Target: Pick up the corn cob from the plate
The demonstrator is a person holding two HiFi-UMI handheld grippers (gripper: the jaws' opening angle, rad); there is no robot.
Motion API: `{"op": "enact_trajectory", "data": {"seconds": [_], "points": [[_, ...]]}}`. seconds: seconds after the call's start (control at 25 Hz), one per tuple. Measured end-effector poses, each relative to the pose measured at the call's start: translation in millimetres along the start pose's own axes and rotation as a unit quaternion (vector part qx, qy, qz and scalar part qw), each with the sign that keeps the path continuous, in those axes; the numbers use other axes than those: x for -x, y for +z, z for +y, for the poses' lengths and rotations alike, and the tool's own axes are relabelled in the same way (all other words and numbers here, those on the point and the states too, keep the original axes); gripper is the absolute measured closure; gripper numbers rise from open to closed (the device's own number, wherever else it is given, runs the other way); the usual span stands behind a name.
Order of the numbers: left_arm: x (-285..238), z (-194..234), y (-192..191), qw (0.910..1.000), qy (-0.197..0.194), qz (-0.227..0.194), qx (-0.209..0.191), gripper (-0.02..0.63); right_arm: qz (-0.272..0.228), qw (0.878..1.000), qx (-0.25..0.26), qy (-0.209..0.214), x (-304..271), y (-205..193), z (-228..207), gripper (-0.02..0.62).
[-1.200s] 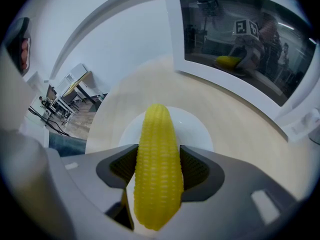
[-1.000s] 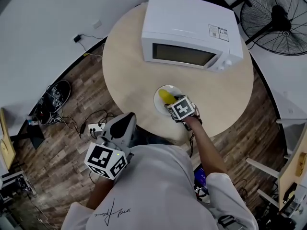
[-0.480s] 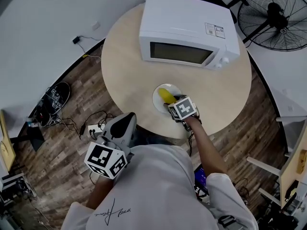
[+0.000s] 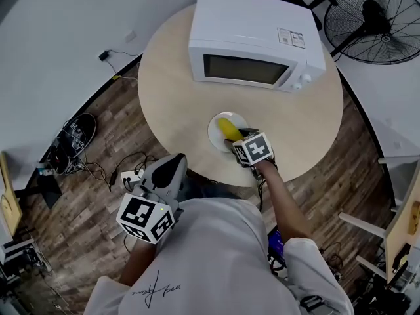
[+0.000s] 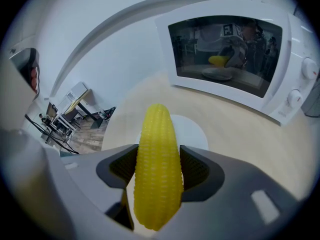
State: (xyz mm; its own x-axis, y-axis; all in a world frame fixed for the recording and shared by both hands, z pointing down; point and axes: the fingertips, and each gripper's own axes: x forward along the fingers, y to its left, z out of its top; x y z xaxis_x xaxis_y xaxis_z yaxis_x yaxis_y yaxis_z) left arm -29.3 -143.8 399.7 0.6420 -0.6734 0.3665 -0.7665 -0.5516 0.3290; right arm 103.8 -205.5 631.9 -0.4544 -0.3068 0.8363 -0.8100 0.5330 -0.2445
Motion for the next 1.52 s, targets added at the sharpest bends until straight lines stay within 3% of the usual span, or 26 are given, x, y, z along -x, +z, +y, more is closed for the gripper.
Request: {"op": "enact_trajectory", "data": {"seconds": [0.88,1.52], "points": [[-5,-19,-6,0.9997,-0.022,0.004,-0.01,0.614,-0.071,0.997,-0.032,0.004,46,6,5,0.325],[-9,-10,-8,0.9999,-0.013,0.004,-0.005,0.614,-0.12,0.991,-0.057,0.007,76,17,7,0.325]]}}
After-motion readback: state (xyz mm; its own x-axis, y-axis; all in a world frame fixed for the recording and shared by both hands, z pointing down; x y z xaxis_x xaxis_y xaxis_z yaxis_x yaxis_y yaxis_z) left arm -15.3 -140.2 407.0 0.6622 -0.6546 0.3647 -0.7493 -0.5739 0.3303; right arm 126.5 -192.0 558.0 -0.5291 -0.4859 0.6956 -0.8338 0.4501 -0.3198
